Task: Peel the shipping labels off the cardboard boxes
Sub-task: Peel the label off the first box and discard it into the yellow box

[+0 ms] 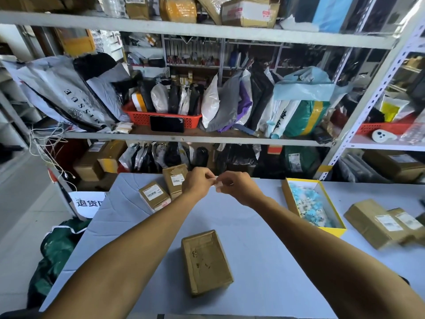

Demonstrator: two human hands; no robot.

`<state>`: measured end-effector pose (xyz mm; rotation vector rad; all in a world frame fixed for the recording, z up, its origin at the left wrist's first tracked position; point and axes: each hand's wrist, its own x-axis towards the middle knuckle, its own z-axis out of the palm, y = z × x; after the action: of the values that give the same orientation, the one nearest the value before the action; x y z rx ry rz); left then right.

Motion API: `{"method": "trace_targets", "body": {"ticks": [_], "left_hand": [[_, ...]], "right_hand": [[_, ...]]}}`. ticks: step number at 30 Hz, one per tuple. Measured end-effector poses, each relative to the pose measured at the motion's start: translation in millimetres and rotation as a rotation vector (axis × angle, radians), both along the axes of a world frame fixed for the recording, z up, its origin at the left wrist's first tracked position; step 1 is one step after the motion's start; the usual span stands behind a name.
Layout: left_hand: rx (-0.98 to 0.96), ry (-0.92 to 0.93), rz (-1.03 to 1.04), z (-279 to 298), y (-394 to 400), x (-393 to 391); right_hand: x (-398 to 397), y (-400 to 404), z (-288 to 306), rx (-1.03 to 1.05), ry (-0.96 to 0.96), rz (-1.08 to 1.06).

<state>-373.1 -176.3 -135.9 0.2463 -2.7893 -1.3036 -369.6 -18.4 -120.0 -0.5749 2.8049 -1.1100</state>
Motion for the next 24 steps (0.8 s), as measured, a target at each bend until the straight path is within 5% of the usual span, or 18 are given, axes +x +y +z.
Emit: {"method": "trace_targets", "body": {"ticks": [5,14,24], "left_hand": [[-0.028,-0.015,0.016,0.7,9.8,4.5],[0.383,-0.094,0.02,-11.7,16.7,16.4],[0.277,-0.164,0.025,-8.7,28.3,14.2]], "right_hand": [[-2.3,-0.8,-7.9,-0.023,0.044,-0.063],[-4.2,3.8,-19.5,0.016,0.081,-0.115],[-0.3,12.6,-22.7,-0.044,-0.01,-0.139]]}}
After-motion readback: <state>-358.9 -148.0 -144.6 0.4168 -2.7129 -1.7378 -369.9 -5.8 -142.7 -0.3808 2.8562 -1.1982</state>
